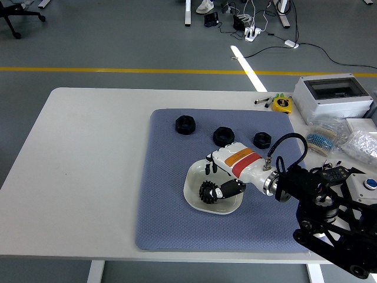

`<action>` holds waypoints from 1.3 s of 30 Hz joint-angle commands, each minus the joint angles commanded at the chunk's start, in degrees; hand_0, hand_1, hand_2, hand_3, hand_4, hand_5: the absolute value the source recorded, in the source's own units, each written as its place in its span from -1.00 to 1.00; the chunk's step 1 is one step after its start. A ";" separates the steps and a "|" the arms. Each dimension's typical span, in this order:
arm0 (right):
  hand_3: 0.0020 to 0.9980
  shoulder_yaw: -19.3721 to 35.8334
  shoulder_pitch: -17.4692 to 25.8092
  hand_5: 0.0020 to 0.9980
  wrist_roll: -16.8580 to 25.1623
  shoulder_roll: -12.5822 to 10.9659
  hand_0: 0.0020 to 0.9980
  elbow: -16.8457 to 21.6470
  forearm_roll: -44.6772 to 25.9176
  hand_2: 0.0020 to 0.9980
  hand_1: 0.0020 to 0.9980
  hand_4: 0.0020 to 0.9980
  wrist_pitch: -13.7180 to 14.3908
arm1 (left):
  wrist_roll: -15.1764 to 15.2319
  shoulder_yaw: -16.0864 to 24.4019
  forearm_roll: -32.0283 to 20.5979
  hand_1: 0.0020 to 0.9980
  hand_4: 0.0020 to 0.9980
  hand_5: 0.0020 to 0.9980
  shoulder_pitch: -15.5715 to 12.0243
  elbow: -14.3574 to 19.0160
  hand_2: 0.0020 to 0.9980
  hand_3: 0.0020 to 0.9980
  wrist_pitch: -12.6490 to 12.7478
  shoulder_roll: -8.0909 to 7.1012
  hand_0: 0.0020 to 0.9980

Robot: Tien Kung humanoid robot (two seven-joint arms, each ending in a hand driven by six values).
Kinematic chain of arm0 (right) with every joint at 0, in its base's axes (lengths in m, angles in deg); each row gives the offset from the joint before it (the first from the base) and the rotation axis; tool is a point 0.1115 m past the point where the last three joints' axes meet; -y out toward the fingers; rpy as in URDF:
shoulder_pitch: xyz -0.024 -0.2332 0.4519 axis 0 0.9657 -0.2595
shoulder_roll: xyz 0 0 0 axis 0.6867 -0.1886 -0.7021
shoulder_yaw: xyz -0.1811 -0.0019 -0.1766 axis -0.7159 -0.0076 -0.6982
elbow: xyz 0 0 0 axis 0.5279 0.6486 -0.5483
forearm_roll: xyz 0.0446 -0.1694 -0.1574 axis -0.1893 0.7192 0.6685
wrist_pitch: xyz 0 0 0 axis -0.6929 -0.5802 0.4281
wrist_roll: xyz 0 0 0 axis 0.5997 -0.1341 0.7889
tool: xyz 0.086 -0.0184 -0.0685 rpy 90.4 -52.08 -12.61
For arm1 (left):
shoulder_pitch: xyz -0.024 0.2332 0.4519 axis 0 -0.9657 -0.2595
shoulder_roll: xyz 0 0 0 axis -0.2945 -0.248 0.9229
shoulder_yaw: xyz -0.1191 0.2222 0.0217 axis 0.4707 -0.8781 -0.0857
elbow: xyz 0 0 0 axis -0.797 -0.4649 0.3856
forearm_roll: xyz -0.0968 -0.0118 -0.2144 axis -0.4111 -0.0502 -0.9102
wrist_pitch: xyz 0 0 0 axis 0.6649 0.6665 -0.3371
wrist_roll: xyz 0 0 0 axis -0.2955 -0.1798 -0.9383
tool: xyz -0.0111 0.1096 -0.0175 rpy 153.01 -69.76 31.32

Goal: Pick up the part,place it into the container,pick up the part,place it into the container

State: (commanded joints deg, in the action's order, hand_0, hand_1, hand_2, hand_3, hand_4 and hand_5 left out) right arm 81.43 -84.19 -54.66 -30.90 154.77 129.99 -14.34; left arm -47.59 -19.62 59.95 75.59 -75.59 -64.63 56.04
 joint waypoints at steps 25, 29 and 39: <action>0.74 18.39 14.01 0.79 23.22 -7.87 0.62 -0.36 -52.18 0.71 0.64 1.00 21.55 | -0.36 2.63 3.15 0.27 0.27 0.18 -0.70 0.00 0.32 0.12 0.28 0.16 0.37; 0.80 20.06 17.46 0.98 24.53 -7.72 0.72 -1.97 -62.23 0.76 0.71 1.00 17.94 | -0.29 2.68 3.11 0.27 0.27 0.18 -0.60 0.00 0.32 0.12 0.40 0.19 0.37; 0.80 25.10 22.71 1.00 27.36 -5.14 0.73 -3.89 -79.06 0.77 0.72 1.00 15.96 | 0.07 1.72 1.69 0.27 0.27 0.18 -0.19 0.00 0.32 0.12 0.48 0.28 0.37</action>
State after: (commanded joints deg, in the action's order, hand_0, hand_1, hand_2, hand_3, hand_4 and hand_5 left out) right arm 106.53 -61.47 -27.30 -36.04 150.88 50.92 1.62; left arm -47.52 -17.89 61.64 75.40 -75.59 -64.15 56.31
